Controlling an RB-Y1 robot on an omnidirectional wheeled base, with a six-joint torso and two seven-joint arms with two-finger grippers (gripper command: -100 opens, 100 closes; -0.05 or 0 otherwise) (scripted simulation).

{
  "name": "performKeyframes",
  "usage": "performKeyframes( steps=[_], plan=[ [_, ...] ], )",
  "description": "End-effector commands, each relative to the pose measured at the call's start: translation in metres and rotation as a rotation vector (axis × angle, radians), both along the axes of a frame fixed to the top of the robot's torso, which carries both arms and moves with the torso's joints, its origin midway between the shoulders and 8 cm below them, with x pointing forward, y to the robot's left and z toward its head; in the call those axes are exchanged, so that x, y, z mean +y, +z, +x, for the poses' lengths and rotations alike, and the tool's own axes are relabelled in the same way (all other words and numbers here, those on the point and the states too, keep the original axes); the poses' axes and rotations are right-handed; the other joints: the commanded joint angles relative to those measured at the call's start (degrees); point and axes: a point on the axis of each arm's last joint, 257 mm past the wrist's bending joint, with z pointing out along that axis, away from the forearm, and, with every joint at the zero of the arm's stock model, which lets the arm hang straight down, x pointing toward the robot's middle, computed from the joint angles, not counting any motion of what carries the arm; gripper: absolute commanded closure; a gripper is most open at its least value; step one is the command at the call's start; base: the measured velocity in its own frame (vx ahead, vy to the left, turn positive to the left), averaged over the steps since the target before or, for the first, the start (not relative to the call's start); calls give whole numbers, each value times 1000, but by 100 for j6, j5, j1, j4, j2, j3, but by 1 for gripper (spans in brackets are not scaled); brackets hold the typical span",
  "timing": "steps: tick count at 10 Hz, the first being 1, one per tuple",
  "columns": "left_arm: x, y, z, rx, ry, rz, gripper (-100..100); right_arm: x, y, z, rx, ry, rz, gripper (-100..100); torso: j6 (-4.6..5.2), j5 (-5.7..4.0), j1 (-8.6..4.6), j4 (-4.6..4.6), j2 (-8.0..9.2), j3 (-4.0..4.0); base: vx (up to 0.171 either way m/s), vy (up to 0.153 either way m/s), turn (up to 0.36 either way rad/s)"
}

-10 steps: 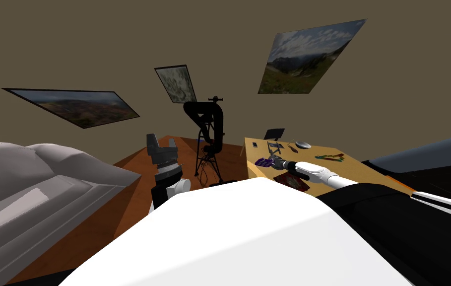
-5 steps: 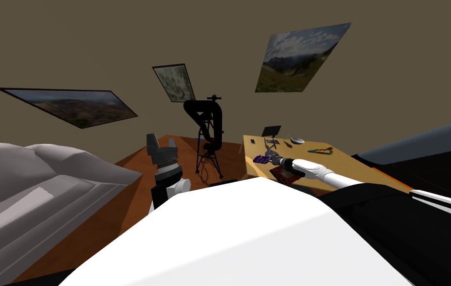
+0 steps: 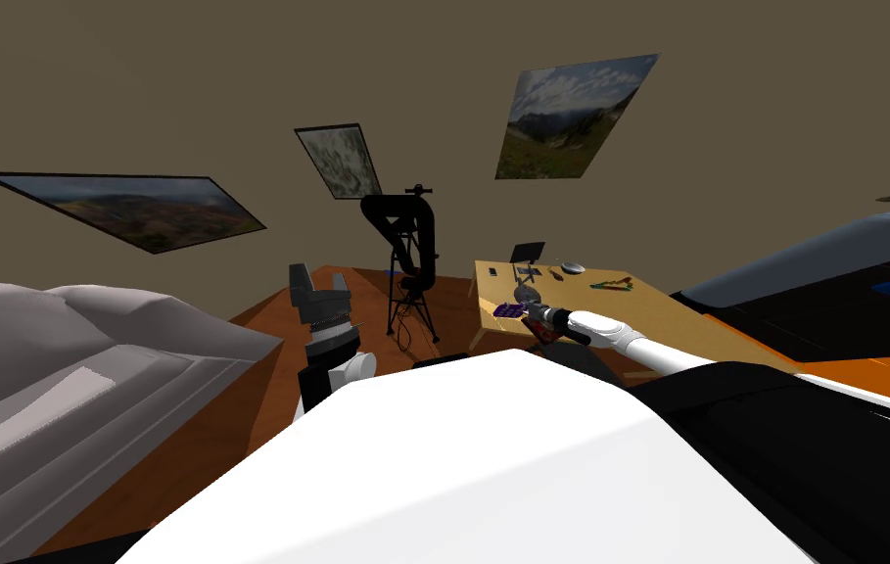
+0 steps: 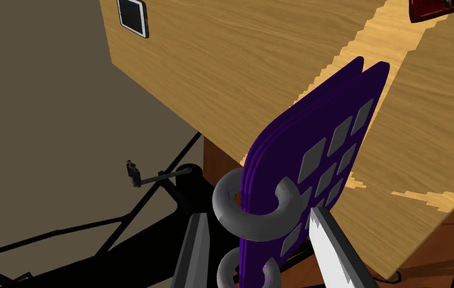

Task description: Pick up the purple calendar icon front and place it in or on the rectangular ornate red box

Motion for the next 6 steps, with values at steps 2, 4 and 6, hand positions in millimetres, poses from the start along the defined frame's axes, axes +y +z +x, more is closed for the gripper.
performKeyframes(
  steps=[2,4,6],
  plan=[
    [0,0,0,0,0,0,0,19,12,13,-35,60,-20,100,1,4,-4,2,-7,-2,-177,-9,-50],
    [0,0,0,0,0,0,0,32,20,22,-59,100,-35,100,2,4,-12,4,-4,0,-161,-27,-34],
    [0,0,0,0,0,0,0,49,38,38,-105,159,-62,100,-1,8,-11,7,1,4,-197,-55,-32]
  ],
)
